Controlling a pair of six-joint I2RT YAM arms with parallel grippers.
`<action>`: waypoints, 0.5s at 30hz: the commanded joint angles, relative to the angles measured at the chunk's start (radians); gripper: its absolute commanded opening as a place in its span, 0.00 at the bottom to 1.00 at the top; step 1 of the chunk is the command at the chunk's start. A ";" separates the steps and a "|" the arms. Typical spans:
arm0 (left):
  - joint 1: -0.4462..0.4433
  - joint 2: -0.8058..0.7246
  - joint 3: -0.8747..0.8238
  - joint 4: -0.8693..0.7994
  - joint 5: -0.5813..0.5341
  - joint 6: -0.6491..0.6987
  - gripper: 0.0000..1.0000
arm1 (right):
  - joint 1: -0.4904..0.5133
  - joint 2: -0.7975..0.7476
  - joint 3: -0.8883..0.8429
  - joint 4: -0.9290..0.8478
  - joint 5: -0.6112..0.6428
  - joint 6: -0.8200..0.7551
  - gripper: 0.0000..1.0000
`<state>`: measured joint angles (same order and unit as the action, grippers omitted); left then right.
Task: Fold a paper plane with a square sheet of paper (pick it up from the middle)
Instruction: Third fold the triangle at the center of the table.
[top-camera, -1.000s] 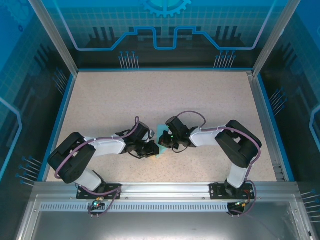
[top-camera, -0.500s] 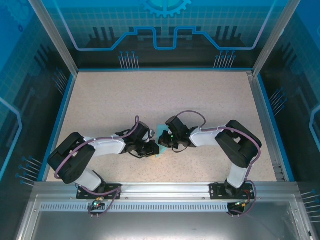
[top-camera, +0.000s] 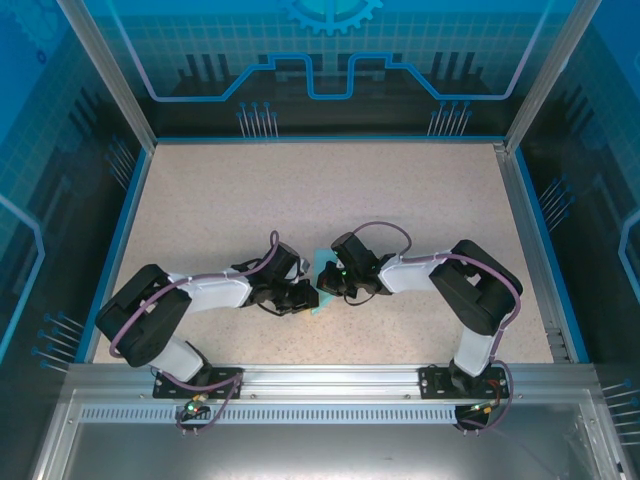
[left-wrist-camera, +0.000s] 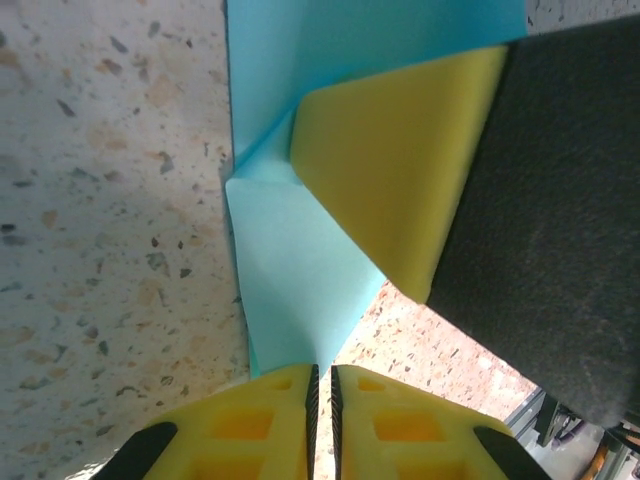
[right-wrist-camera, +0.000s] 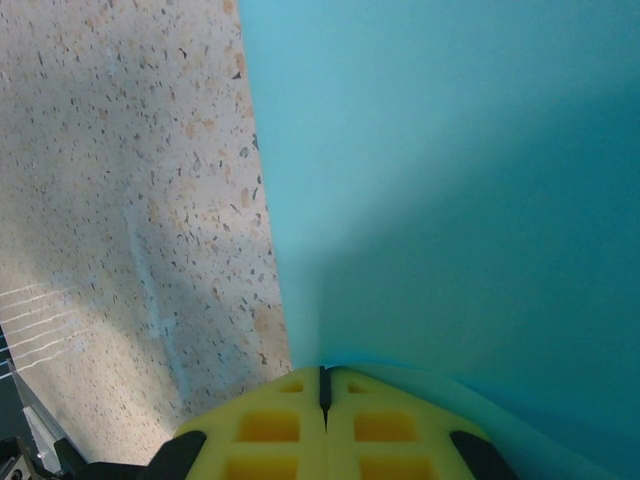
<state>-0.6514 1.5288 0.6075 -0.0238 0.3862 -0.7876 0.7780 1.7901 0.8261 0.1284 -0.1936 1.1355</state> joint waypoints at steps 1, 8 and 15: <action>-0.008 0.020 0.023 -0.029 -0.025 0.001 0.14 | -0.016 0.017 -0.001 -0.010 0.019 -0.008 0.00; -0.008 0.040 0.024 -0.028 -0.027 0.001 0.14 | -0.017 0.011 -0.002 -0.010 0.024 -0.006 0.00; -0.008 0.050 0.025 -0.032 -0.037 0.002 0.14 | -0.016 0.003 -0.003 -0.010 0.029 -0.009 0.00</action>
<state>-0.6514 1.5635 0.6136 -0.0242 0.3779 -0.7876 0.7780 1.7901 0.8261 0.1284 -0.1909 1.1355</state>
